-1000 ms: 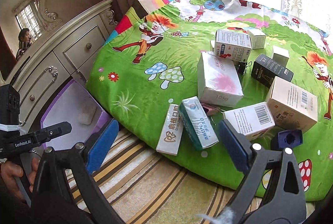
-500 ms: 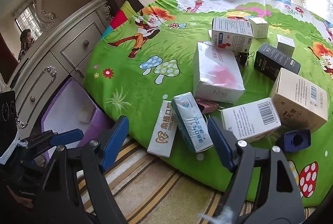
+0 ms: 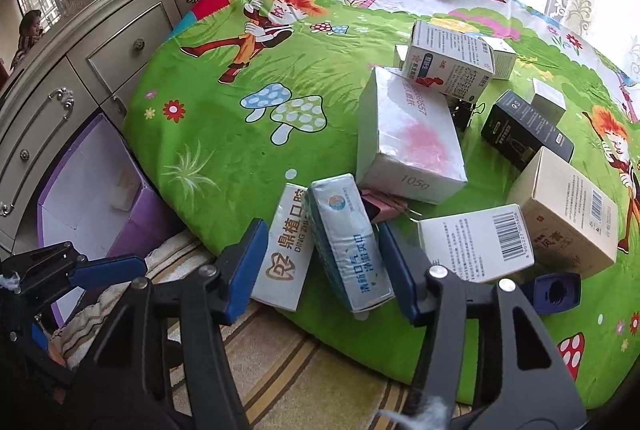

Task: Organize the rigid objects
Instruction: 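Grasp the gold-lettered dental box with the left tool while the right tool grasps the blue-white box, then carry both boxes into the purple box and open both tools, then move both tools back to the pile of white boxes, then grasp the pink-printed white box with the left tool while the right tool grasps the text-printed white box, then carry both boxes into the purple box and open both tools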

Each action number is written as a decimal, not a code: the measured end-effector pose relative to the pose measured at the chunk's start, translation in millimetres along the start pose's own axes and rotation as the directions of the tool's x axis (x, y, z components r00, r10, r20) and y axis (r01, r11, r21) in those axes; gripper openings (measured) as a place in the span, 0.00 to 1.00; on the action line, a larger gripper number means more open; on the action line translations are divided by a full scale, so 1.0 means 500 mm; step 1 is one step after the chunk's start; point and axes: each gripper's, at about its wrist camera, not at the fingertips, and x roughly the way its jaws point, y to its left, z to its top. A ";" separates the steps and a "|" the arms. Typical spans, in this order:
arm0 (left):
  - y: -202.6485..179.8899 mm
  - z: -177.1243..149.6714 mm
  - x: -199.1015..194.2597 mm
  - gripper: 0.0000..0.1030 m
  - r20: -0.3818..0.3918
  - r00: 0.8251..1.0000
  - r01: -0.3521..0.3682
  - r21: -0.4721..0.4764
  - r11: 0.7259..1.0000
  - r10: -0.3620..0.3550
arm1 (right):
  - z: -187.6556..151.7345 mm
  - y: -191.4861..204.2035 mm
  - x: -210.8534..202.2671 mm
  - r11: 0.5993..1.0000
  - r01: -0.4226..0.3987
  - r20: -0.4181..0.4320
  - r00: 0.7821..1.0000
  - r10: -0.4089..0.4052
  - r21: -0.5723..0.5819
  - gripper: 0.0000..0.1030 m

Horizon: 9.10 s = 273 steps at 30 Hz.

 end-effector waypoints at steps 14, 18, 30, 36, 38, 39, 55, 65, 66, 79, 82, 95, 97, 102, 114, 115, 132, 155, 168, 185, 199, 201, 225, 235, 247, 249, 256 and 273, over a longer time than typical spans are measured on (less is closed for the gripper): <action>-0.017 0.008 0.033 0.65 -0.036 0.999 -0.038 -0.007 0.999 0.037 | -0.007 -0.002 -0.013 1.000 0.001 0.039 0.999 -0.001 -0.001 0.32; -0.027 0.021 0.043 0.63 -0.039 0.997 -0.073 0.000 0.997 0.073 | -0.007 -0.014 -0.051 1.000 -0.001 0.127 0.992 -0.002 0.028 0.32; -0.073 0.084 0.129 0.52 -0.099 0.977 -0.185 0.039 0.982 0.189 | -0.021 -0.088 -0.135 0.971 0.121 0.284 0.942 -0.178 0.204 0.32; -0.077 0.081 0.157 0.38 -0.127 0.965 -0.224 0.066 0.972 0.231 | -0.036 -0.121 -0.123 0.960 0.091 0.257 0.953 -0.161 0.264 0.32; -0.076 0.078 0.155 0.32 -0.119 0.967 -0.219 0.063 0.974 0.225 | -0.040 -0.121 -0.121 0.961 0.077 0.260 0.954 -0.148 0.265 0.32; -0.074 0.077 0.153 0.32 -0.114 0.970 -0.211 0.056 0.976 0.217 | -0.041 -0.121 -0.121 0.962 0.071 0.263 0.954 -0.143 0.263 0.32; 0.009 0.028 0.009 0.32 0.077 0.985 -0.139 -0.200 0.970 0.157 | -0.043 -0.023 -0.134 0.984 0.045 0.254 0.963 -0.088 0.171 0.32; 0.147 -0.014 -0.101 0.32 0.178 0.952 -0.144 -0.456 0.878 0.249 | -0.025 0.143 -0.144 0.998 -0.058 0.212 0.976 0.056 0.002 0.32; 0.163 -0.022 -0.112 0.32 0.178 0.945 -0.156 -0.487 0.859 0.273 | -0.022 0.160 -0.142 0.997 -0.073 0.203 0.976 0.074 -0.016 0.32; 0.343 -0.125 -0.215 0.32 0.091 0.851 -0.268 -0.773 0.576 0.518 | -0.002 0.382 -0.063 0.933 -0.253 0.011 0.964 0.265 -0.257 0.32; 0.367 -0.137 -0.221 0.32 0.070 0.847 -0.268 -0.799 0.538 0.526 | -0.005 0.419 -0.044 0.913 -0.269 -0.022 0.961 0.275 -0.306 0.32; 0.387 -0.150 -0.221 0.56 0.018 0.829 -0.288 -0.843 0.455 0.558 | 0.005 0.446 -0.005 0.886 -0.273 -0.072 0.961 0.266 -0.374 0.69; 0.380 -0.142 -0.225 0.60 0.040 0.821 -0.283 -0.838 0.467 0.569 | 0.016 0.434 -0.013 0.888 -0.254 -0.054 0.966 0.252 -0.383 0.71; 0.347 -0.108 -0.227 0.64 0.108 0.798 -0.301 -0.781 0.547 0.592 | 0.043 0.401 -0.042 0.885 -0.194 0.015 0.975 0.221 -0.423 0.77; 0.296 -0.047 -0.208 0.73 0.180 0.804 -0.301 -0.699 0.649 0.567 | 0.051 0.275 -0.056 0.941 -0.073 0.120 0.986 0.118 -0.329 0.79; 0.291 -0.044 -0.205 0.73 0.183 0.806 -0.300 -0.693 0.655 0.563 | 0.050 0.261 -0.055 0.948 -0.067 0.123 0.986 0.111 -0.312 0.79; 0.181 0.039 -0.135 0.76 0.234 0.852 -0.276 -0.559 0.782 0.468 | 0.069 0.068 -0.074 0.998 -0.038 0.193 0.980 0.045 -0.042 0.79; 0.051 0.177 0.100 0.76 0.158 0.987 0.079 -0.399 0.914 -0.016 | 0.065 -0.244 -0.090 0.920 -0.011 0.216 0.973 -0.080 0.391 0.85; 0.043 0.230 0.244 0.76 0.060 0.957 0.280 -0.445 0.851 -0.283 | 0.134 -0.244 -0.068 0.923 -0.004 0.189 0.979 -0.075 0.385 0.88; 0.068 0.241 0.279 0.58 0.069 0.920 0.378 -0.425 0.823 -0.387 | 0.228 -0.197 0.057 0.959 0.046 0.095 0.993 -0.075 0.281 0.91; 0.072 0.241 0.278 0.37 0.108 0.899 0.429 -0.406 0.807 -0.424 | 0.223 -0.200 0.075 0.962 0.073 0.105 0.989 -0.103 0.262 0.71; 0.073 0.243 0.276 0.37 0.118 0.896 0.437 -0.406 0.803 -0.428 | 0.222 -0.202 0.064 0.961 0.074 0.119 0.987 -0.109 0.266 0.71; 0.161 0.163 0.113 0.36 0.313 0.874 0.482 -0.463 0.744 -0.371 | 0.137 -0.174 -0.070 0.945 0.042 0.191 0.976 -0.108 0.323 0.71; 0.232 0.102 -0.001 0.36 0.356 0.901 0.408 -0.492 0.769 -0.249 | 0.105 -0.049 -0.078 0.973 -0.024 0.170 0.985 -0.016 0.229 0.71; 0.409 -0.015 -0.151 0.36 0.342 0.940 0.216 -0.610 0.763 0.007 | 0.096 0.148 -0.061 0.992 -0.113 0.111 0.988 0.106 0.052 0.71; 0.438 -0.036 -0.176 0.36 0.336 0.940 0.178 -0.632 0.755 0.059 | 0.095 0.180 -0.056 0.991 -0.131 0.096 0.987 0.128 0.025 0.71; 0.536 -0.110 -0.257 0.37 0.308 0.923 0.064 -0.716 0.695 0.232 | 0.076 0.303 -0.024 0.978 -0.182 0.022 0.983 0.185 -0.098 0.71; 0.642 -0.207 -0.292 0.43 0.195 0.899 -0.059 -0.834 0.549 0.393 | 0.017 0.466 0.056 0.921 -0.238 -0.144 0.969 0.203 -0.307 0.79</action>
